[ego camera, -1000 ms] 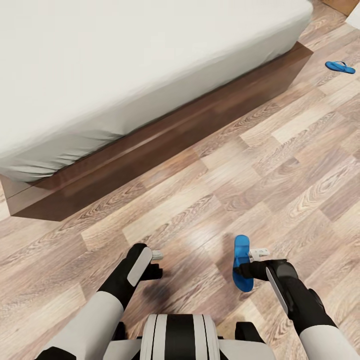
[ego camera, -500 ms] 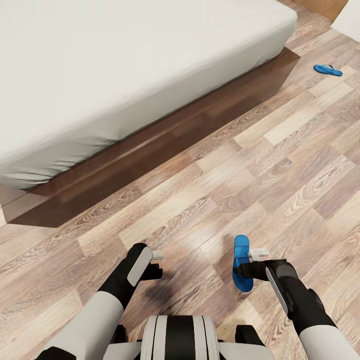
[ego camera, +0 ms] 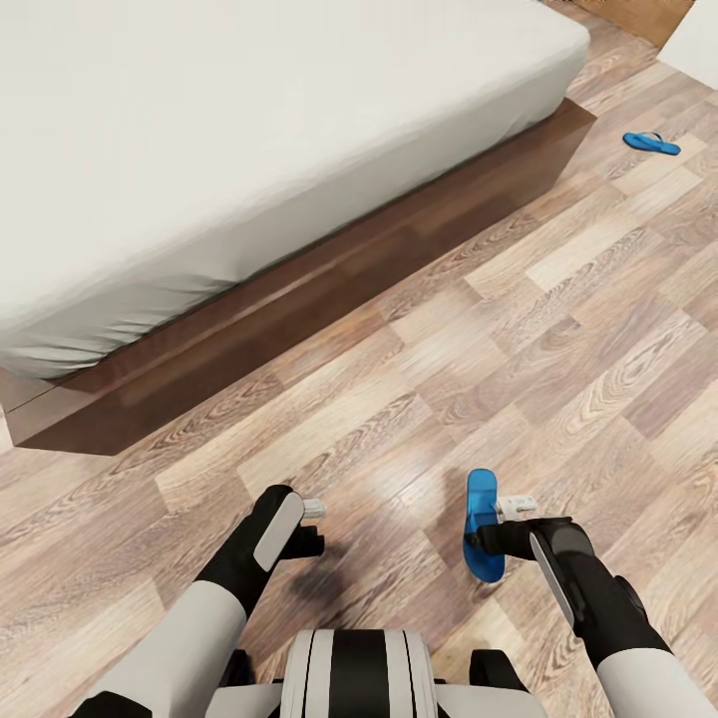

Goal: In the bedroom, move the book from the bed onto either nightstand, and place the two sandals side by side next to the bed.

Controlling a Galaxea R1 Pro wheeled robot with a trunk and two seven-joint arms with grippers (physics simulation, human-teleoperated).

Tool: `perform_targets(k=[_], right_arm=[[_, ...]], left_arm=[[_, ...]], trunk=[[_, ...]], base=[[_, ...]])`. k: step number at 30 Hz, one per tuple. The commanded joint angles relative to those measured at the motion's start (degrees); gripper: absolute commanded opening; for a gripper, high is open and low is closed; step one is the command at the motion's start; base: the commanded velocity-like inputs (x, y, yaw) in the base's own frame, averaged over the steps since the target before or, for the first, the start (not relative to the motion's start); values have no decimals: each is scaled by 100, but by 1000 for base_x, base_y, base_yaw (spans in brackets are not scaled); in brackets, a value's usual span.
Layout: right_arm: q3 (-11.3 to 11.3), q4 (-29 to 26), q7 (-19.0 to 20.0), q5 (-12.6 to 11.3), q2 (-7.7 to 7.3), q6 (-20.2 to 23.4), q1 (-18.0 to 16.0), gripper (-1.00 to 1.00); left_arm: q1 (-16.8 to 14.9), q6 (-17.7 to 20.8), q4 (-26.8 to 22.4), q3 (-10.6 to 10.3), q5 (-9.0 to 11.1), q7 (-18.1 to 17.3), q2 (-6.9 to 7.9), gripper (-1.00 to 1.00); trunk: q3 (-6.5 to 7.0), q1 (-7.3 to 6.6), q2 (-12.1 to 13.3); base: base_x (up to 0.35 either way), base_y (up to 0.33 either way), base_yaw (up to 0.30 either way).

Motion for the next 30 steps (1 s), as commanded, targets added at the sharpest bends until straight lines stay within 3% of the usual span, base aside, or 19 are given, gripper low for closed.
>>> perform_targets(k=[1, 30], right_arm=[[0, -7, 40, 46, -1, 20, -1, -100], [7, -41, 40, 49, -1, 17, 0, -100]], left_arm=[[-2, 9, -6, -6, 53, 56, 0, 100], [-1, 11, -9, -7, 53, 56, 0, 100]], trunk=[[3, -1, -1], [257, -1, -1]], base=[[0, 0, -1], [0, 0, 0]])
